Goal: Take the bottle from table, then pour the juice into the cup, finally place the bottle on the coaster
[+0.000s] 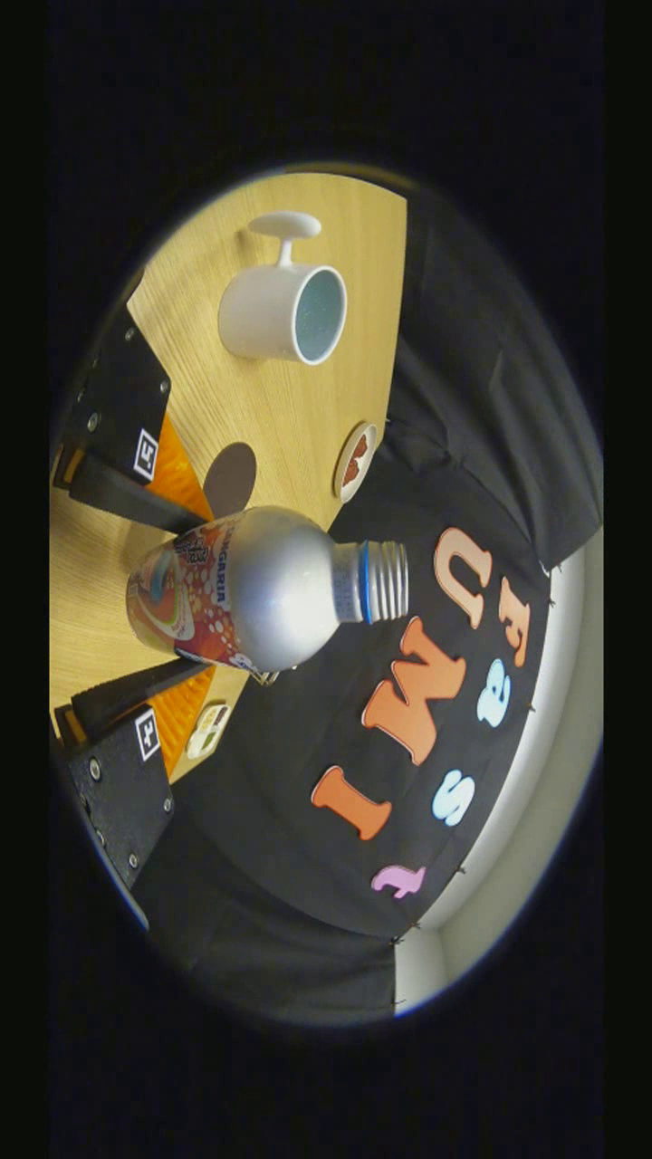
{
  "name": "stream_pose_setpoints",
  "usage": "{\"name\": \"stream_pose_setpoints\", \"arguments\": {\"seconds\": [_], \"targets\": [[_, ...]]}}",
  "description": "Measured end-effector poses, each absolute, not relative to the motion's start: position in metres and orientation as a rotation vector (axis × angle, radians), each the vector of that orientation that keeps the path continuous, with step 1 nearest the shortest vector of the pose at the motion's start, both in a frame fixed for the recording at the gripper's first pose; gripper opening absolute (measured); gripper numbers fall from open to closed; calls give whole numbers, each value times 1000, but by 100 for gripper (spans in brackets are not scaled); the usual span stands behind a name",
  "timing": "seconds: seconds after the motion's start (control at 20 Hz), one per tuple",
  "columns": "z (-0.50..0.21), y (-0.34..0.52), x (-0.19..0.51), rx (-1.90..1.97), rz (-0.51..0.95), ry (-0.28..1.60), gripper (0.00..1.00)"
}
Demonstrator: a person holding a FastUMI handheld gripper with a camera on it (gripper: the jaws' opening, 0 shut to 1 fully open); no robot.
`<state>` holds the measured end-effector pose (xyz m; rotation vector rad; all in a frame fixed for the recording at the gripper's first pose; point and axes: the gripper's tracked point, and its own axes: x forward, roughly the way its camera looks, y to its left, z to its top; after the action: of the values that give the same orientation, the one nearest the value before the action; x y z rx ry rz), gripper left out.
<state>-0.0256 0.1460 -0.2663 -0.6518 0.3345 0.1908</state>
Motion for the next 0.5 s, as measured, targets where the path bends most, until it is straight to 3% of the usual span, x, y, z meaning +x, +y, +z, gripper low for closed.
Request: {"name": "stream_pose_setpoints", "arguments": {"seconds": [0.5], "targets": [[-253, 172, -14, -969, 195, 207, 75]]}}
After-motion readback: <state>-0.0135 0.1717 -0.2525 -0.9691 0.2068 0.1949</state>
